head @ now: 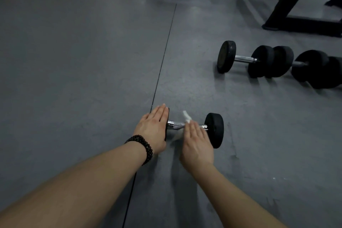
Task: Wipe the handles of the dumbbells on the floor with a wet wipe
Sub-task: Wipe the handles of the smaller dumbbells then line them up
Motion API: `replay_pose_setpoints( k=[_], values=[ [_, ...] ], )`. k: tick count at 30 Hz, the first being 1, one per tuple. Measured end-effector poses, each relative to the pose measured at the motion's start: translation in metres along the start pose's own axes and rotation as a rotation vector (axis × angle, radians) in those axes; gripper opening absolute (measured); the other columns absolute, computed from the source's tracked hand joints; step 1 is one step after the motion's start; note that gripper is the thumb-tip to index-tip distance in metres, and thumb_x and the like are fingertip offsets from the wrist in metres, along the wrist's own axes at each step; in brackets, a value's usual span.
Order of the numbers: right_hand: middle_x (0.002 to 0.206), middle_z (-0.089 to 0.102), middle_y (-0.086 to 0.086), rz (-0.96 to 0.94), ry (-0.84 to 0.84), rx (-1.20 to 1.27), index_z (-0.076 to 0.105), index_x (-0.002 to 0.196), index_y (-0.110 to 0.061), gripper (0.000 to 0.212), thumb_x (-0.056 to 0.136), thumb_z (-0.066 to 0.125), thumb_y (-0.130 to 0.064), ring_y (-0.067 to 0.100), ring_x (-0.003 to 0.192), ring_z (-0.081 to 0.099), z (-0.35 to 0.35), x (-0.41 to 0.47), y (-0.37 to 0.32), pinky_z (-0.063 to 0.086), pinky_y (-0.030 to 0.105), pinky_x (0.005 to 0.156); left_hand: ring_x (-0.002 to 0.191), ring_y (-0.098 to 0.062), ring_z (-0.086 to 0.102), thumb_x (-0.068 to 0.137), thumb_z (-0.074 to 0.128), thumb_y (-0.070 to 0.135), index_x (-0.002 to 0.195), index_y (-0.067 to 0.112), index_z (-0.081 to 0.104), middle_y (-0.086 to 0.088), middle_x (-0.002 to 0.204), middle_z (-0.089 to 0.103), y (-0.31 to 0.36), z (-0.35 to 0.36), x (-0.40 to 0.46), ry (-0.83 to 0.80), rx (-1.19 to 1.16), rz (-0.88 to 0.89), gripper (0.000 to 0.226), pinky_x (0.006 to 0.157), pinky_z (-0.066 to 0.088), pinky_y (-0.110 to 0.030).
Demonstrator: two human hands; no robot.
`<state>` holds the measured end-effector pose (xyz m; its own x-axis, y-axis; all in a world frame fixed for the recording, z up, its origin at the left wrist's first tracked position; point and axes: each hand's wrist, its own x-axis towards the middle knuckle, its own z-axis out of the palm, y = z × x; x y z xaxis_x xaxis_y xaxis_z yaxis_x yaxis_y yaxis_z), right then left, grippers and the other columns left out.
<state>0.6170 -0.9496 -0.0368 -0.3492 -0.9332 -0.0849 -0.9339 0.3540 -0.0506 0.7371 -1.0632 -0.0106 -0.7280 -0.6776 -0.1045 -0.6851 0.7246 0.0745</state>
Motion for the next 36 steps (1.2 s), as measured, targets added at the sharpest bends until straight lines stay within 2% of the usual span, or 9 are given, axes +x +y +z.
replay_pose_setpoints(
  k=[3, 7, 12, 17, 22, 26, 29, 33, 36],
  values=[
    [0.164, 0.002, 0.015, 0.109, 0.049, 0.038, 0.0, 0.155, -0.002, 0.072, 0.094, 0.033, -0.022, 0.025, 0.152, -0.001, 0.003, -0.005, 0.0, -0.004, 0.038, 0.122, 0.152, -0.017, -0.004, 0.081, 0.062, 0.029, 0.156, 0.012, -0.009, -0.003, 0.165, -0.011, -0.001, 0.002, 0.0, -0.005, 0.017, 0.004, 0.105, 0.123, 0.011, -0.036],
    [0.164, -0.006, 0.012, -0.124, 0.014, 0.086, -0.003, 0.156, -0.005, 0.074, 0.095, 0.035, -0.022, 0.023, 0.151, -0.011, 0.008, 0.004, -0.025, -0.014, 0.035, 0.118, 0.152, -0.017, -0.004, 0.083, 0.061, 0.027, 0.156, 0.013, -0.007, -0.003, 0.165, -0.01, -0.001, 0.002, 0.003, 0.002, 0.008, -0.007, 0.101, 0.123, 0.01, -0.036],
    [0.164, -0.004, 0.016, 0.14, 0.044, 0.04, -0.004, 0.155, -0.004, 0.068, 0.096, 0.026, -0.019, 0.024, 0.152, -0.006, 0.005, -0.007, -0.001, -0.011, 0.037, 0.118, 0.152, -0.017, -0.002, 0.082, 0.063, 0.029, 0.156, 0.012, -0.007, -0.003, 0.165, -0.009, -0.001, 0.003, 0.004, 0.01, 0.025, -0.005, 0.103, 0.123, 0.011, -0.036],
    [0.162, -0.018, 0.01, -0.003, -0.005, 0.078, -0.01, 0.154, -0.008, 0.065, 0.096, 0.015, -0.021, 0.023, 0.149, -0.018, 0.011, 0.004, -0.027, -0.011, 0.039, 0.121, 0.152, -0.016, 0.0, 0.083, 0.064, 0.031, 0.156, 0.013, -0.005, -0.003, 0.165, -0.007, -0.002, 0.001, 0.014, 0.0, 0.045, -0.012, 0.102, 0.123, 0.011, -0.037],
    [0.164, -0.01, 0.012, -0.015, 0.012, -0.065, -0.002, 0.156, -0.007, 0.067, 0.099, 0.025, -0.028, 0.026, 0.15, -0.014, 0.0, 0.01, 0.009, -0.014, 0.046, 0.119, 0.152, -0.016, -0.002, 0.082, 0.07, 0.039, 0.156, 0.013, -0.009, -0.002, 0.165, -0.009, -0.002, -0.002, 0.021, -0.049, 0.103, -0.028, 0.112, 0.123, 0.01, -0.038],
    [0.161, -0.005, 0.013, -0.127, -0.023, -0.134, 0.004, 0.153, -0.001, 0.064, 0.093, 0.007, -0.023, 0.03, 0.151, -0.002, -0.015, 0.023, 0.032, -0.008, 0.045, 0.12, 0.152, -0.016, -0.002, 0.084, 0.069, 0.045, 0.156, 0.014, -0.008, -0.001, 0.165, -0.01, -0.003, -0.014, 0.03, -0.132, 0.153, -0.039, 0.11, 0.123, 0.011, -0.039],
    [0.118, 0.067, 0.017, -0.189, 0.031, -0.073, 0.069, 0.116, -0.002, 0.057, 0.083, 0.026, -0.019, 0.034, 0.114, 0.06, -0.025, 0.037, 0.043, 0.031, 0.042, 0.112, 0.152, -0.016, -0.003, 0.086, 0.067, 0.042, 0.156, 0.014, -0.009, -0.001, 0.165, -0.01, 0.003, -0.019, 0.031, -0.161, 0.157, -0.085, 0.107, 0.123, 0.011, -0.039],
    [0.068, 0.064, 0.008, -0.275, 0.109, -0.001, 0.067, 0.07, -0.012, 0.006, 0.067, 0.071, -0.013, 0.029, 0.067, 0.06, -0.049, 0.061, 0.055, 0.046, 0.035, 0.066, 0.151, -0.014, -0.006, 0.092, 0.061, 0.033, 0.156, 0.014, -0.011, 0.0, 0.165, -0.013, 0.019, -0.025, 0.028, -0.182, 0.162, -0.18, 0.098, 0.123, 0.009, -0.038],
    [0.057, 0.055, 0.007, -0.305, 0.159, 0.095, 0.06, 0.071, -0.013, 0.01, 0.069, 0.05, -0.013, 0.028, 0.051, 0.054, -0.051, 0.064, 0.054, 0.039, 0.03, 0.05, 0.151, -0.013, -0.006, 0.095, 0.056, 0.03, 0.156, 0.013, -0.011, 0.001, 0.165, -0.014, 0.028, -0.032, 0.028, -0.217, 0.154, -0.225, 0.092, 0.123, 0.006, -0.036]
  ],
)
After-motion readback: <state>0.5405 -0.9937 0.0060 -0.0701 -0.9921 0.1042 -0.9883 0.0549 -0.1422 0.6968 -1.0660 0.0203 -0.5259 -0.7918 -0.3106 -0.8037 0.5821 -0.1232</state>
